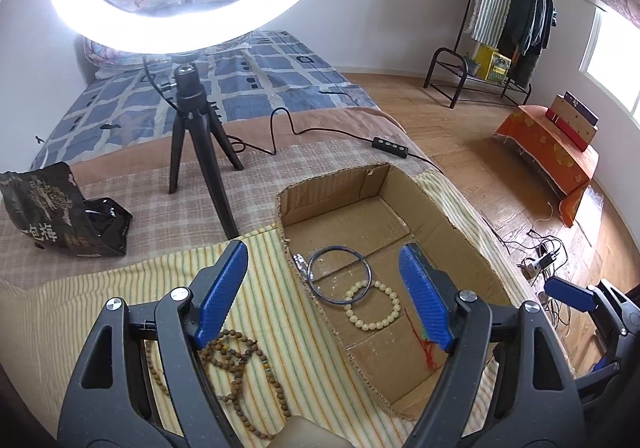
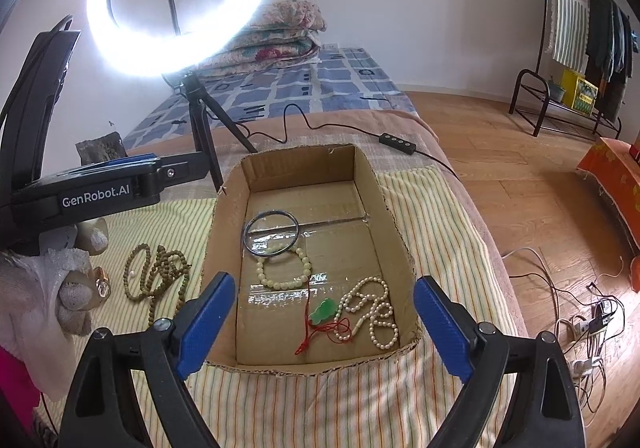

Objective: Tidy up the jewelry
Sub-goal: 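Open the left tool inside the box while the right tool releases the jade pendant, then withdraw both open tools from the box toward the watch and wooden bead strands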

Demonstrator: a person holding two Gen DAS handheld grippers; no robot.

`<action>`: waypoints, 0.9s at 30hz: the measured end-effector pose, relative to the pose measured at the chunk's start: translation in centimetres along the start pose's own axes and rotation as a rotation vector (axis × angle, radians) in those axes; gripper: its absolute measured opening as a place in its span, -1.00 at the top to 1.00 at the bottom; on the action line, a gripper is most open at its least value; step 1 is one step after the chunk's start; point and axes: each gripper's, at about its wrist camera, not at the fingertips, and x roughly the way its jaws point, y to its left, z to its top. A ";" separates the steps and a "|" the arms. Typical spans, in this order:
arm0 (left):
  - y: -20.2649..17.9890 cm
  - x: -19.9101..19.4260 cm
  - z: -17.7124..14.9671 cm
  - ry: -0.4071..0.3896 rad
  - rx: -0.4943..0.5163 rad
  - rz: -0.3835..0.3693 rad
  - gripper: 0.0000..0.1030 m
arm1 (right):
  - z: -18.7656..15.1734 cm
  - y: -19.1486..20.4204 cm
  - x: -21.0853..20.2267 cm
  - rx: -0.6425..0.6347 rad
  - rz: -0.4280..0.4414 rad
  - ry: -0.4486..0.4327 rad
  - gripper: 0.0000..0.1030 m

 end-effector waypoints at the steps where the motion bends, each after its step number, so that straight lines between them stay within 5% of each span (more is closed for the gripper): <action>1: 0.2 -0.3 -0.1 -0.002 0.002 0.003 -0.56 | 0.0 0.1 -0.2 0.002 0.001 -0.004 -0.81; 27: 14.9 -10.2 -3.8 -0.028 -0.074 0.193 -0.56 | -1.4 8.7 -4.4 -0.079 0.114 -0.044 -0.84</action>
